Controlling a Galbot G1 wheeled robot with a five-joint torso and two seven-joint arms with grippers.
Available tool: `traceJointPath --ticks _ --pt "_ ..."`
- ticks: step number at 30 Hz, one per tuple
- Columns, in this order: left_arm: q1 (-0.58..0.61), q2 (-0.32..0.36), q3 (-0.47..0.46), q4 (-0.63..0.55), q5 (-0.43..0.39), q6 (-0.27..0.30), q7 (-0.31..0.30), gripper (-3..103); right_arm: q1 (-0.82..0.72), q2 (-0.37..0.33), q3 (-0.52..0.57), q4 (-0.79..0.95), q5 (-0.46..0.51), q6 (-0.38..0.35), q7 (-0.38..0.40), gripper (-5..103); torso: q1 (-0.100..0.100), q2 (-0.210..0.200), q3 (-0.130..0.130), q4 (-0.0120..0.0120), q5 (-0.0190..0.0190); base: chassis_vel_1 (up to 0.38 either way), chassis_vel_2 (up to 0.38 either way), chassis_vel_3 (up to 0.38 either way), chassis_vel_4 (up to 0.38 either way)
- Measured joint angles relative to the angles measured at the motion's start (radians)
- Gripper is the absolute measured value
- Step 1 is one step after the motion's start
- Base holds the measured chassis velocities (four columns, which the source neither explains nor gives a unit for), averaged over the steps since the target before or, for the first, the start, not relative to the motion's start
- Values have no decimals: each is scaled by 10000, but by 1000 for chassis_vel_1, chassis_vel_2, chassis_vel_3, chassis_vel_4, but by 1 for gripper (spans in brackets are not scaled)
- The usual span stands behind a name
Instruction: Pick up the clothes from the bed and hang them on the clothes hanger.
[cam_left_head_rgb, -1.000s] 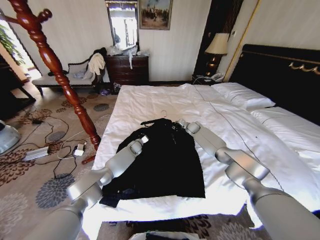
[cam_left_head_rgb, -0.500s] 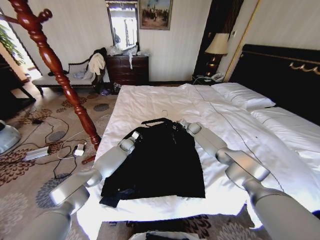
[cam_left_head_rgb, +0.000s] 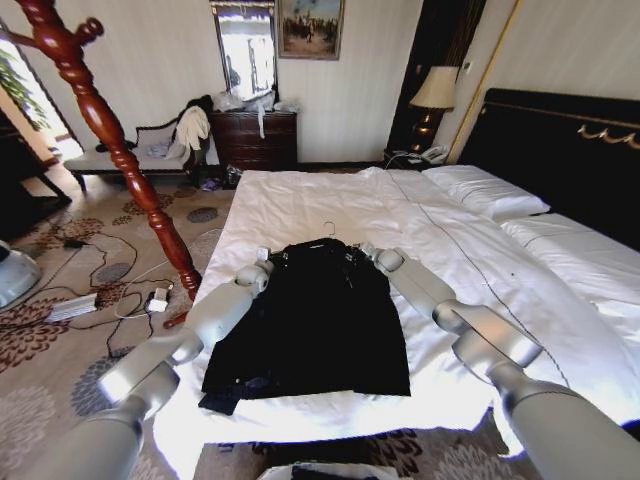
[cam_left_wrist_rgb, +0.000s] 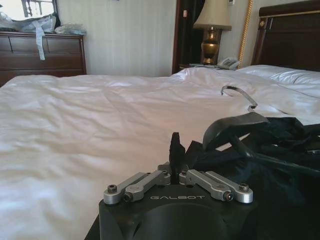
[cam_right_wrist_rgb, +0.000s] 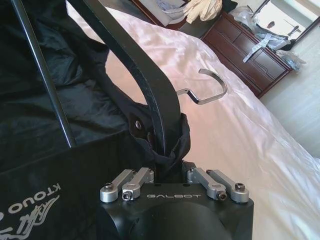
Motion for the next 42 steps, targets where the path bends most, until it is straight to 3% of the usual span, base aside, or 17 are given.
traceJointPath --ticks 13,23,42 --pt "207 639 -139 -713 -768 -242 416 2 -97 -29 -85 -66 -15 -212 124 22 1 0 1 -6 1 0 0 0 0" --pt "173 892 -108 -962 -919 -262 555 2 -77 117 -159 -203 -129 -244 127 22 1 0 0 -6 1 0 0 0 0" --pt "115 1667 399 -2352 -1222 -51 413 2 -305 538 142 -543 -1850 0 860 22 0 0 0 -5 2 0 0 0 0"
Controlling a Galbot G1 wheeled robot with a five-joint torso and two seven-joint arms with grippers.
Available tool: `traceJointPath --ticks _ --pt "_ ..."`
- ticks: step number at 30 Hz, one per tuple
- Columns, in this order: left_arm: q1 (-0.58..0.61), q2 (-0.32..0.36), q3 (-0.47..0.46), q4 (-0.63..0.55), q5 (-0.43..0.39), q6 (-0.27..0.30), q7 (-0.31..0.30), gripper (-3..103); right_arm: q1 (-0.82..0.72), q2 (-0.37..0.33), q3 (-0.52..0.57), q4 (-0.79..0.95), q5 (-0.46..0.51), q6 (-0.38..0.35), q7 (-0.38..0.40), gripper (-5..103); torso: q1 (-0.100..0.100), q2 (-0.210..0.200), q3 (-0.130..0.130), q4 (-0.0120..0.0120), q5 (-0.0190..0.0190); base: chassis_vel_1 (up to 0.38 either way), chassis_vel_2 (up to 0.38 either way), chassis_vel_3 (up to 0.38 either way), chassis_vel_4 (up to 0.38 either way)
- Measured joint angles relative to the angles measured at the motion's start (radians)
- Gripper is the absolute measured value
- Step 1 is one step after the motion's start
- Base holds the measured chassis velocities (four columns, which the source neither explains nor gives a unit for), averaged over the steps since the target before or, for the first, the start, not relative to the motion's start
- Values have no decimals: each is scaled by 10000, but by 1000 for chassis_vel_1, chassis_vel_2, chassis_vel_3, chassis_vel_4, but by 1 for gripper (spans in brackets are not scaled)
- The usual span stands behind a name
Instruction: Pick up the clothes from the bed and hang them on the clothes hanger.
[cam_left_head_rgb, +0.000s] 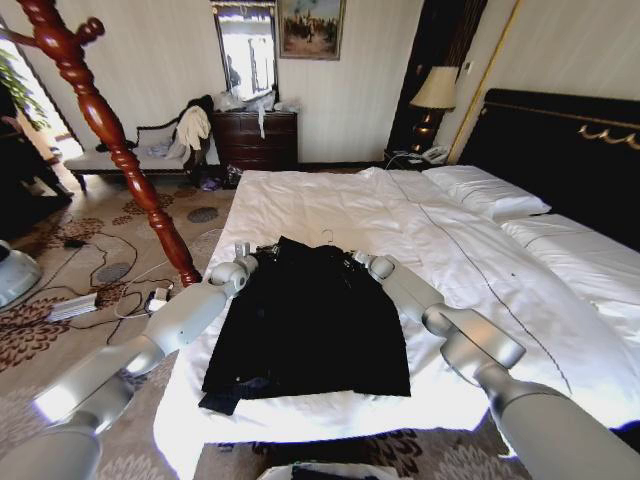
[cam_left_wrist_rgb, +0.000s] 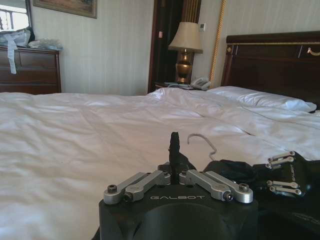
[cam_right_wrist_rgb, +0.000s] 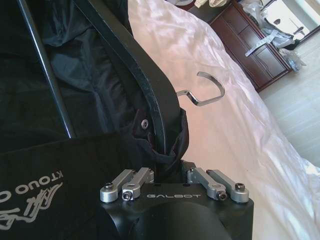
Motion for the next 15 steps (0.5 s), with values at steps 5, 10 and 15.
traceJointPath --ticks 5,10,15 --pt "-307 -330 411 34 185 127 -268 2 -143 -48 64 305 -506 -178 148 22 1 1 0 0 1 0 0 0 0" --pt "-620 -710 812 51 233 268 -454 2 -176 -37 72 418 -679 -291 243 22 1 0 0 -2 2 0 0 0 0" --pt "-799 -1012 1080 127 340 368 -589 2 -185 -58 100 625 -840 -331 297 22 0 1 0 0 1 0 0 0 0"
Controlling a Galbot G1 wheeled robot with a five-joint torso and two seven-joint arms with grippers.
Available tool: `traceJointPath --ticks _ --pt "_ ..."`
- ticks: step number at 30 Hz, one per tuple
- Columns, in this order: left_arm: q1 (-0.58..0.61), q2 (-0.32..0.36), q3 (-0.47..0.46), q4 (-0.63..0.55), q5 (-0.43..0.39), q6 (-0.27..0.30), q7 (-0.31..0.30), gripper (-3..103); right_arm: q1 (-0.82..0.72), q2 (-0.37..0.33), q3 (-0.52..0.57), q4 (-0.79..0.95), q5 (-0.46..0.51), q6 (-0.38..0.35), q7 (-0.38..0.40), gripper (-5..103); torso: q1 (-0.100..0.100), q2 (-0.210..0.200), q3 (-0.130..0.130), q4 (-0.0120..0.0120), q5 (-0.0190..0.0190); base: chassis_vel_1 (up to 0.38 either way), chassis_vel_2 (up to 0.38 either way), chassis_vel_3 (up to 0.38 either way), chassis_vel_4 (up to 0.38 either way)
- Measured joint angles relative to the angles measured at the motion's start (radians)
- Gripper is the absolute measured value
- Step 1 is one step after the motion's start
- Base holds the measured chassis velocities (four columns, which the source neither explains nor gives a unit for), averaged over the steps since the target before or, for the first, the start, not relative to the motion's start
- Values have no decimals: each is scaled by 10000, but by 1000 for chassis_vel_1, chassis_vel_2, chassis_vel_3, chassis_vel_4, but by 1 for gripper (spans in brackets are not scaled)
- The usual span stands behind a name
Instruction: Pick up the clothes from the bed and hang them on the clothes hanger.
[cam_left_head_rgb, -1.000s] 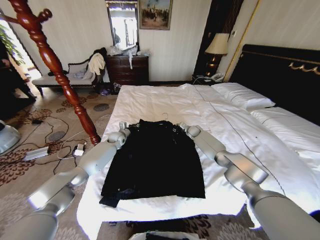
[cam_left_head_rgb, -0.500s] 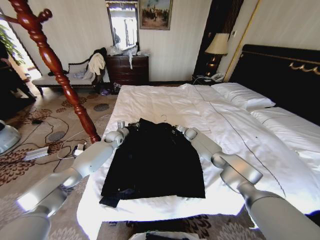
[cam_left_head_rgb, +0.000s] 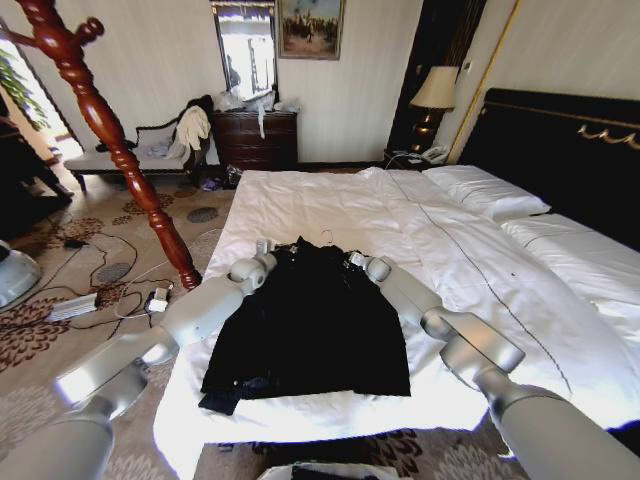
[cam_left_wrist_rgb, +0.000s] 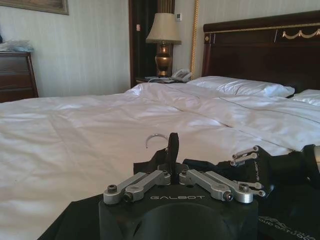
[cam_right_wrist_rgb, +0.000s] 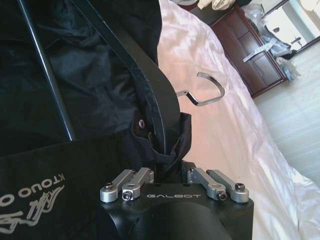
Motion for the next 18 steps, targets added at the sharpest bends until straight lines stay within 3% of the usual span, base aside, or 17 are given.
traceJointPath --ticks 18 --pt "-938 -2234 435 1638 47 81 -315 2 -666 -709 269 1458 -608 -207 280 22 1 -1 0 -4 2 0 0 0 0"
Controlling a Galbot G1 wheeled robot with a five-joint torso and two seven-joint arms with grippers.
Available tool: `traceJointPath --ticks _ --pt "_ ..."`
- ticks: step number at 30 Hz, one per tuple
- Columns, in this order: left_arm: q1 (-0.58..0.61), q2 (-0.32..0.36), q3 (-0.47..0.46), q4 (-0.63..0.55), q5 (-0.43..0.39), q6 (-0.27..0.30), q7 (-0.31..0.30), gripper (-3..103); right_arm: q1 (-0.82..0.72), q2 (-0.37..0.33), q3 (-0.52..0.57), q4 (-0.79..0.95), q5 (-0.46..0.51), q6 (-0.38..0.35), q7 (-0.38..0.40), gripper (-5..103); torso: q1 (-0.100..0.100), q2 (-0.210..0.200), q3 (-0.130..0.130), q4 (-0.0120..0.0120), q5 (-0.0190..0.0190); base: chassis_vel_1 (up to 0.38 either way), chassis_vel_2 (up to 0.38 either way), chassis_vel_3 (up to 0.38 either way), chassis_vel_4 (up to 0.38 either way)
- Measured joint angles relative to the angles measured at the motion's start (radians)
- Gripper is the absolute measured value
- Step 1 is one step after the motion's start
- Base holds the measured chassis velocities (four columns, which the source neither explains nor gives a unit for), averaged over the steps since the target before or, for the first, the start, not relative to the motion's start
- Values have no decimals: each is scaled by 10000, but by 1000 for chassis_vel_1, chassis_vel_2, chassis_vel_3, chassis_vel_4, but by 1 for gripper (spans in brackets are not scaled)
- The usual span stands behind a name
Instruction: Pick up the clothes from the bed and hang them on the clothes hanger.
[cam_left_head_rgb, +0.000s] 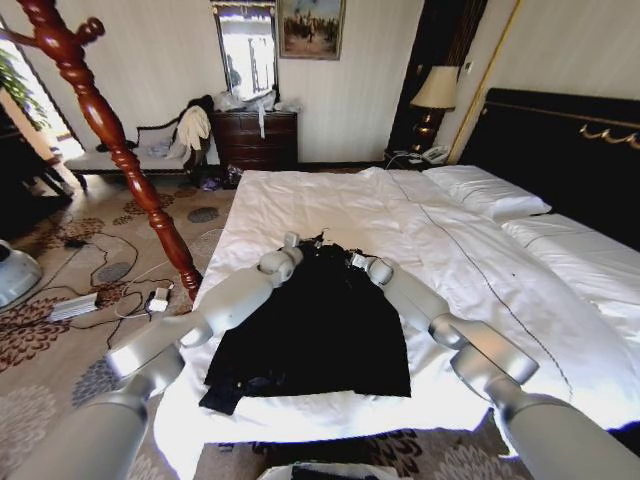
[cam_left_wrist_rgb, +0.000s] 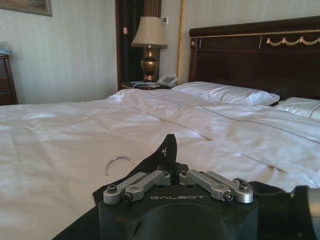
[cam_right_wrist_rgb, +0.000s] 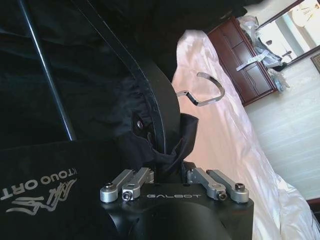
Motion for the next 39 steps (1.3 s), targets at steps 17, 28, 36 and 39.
traceJointPath --ticks 17,28,36,39 --pt "-372 -833 574 673 -456 31 163 2 -307 -557 95 755 203 -112 51 22 0 0 0 3 -2 0 0 0 0" --pt "-230 -450 1112 446 -991 -430 1254 2 -340 -394 353 615 -404 744 -176 22 0 0 0 8 -4 0 0 0 0" --pt "-323 -266 1114 164 -1683 -442 1616 10 -569 -437 356 698 -211 892 -214 22 0 0 0 -1 -3 0 0 0 0" --pt "-245 41 1298 -209 -1663 -315 1590 20 -575 -394 356 716 -93 891 -192 22 -1 1 -1 6 -4 0 0 0 0"
